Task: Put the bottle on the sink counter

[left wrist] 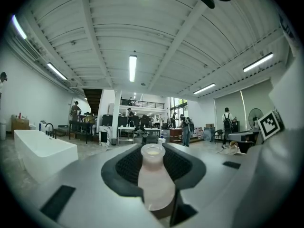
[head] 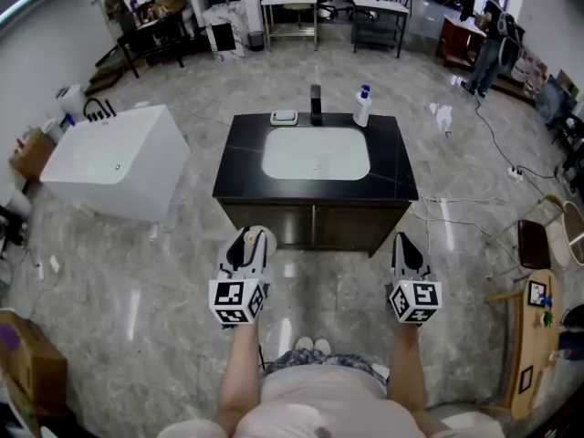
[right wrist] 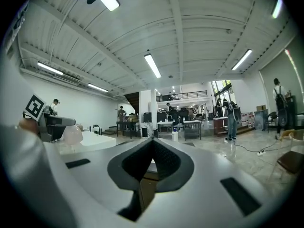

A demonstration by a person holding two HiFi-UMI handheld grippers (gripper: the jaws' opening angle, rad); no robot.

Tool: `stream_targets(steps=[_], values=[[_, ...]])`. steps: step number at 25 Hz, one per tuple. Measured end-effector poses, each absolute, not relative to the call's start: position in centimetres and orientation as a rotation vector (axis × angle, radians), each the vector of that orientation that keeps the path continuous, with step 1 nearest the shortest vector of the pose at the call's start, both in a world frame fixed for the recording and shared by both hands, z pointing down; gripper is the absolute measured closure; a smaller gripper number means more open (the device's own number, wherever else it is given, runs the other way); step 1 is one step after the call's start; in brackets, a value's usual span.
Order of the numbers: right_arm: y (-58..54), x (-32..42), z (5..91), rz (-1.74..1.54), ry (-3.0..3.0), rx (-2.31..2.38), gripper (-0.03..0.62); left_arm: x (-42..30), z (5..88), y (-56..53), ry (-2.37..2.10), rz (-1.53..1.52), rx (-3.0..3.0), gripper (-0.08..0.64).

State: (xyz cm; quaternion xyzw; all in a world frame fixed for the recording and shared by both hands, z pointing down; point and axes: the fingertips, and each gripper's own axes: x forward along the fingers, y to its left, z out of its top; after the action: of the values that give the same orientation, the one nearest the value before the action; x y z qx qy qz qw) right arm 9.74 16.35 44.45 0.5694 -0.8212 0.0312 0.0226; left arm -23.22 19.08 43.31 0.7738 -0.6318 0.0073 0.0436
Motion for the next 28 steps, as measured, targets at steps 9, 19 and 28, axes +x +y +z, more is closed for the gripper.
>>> stream_targets(steps=[9, 19, 28], values=[[17.6, 9.7, 44.7, 0.097, -2.518, 1.804, 0.577, -23.5, 43.7, 19.0, -1.897, 0.017, 2.381, 0.414], [18.1, 9.3, 44.7, 0.072, -2.528, 1.848, 0.577, -23.2, 44.6, 18.3, -1.851, 0.015, 2.42, 0.414], [14.0, 9.0, 45.7, 0.102, -2.53, 1.84, 0.577, -23.2, 45.2, 13.9, -1.842, 0.009, 2.422, 0.414]])
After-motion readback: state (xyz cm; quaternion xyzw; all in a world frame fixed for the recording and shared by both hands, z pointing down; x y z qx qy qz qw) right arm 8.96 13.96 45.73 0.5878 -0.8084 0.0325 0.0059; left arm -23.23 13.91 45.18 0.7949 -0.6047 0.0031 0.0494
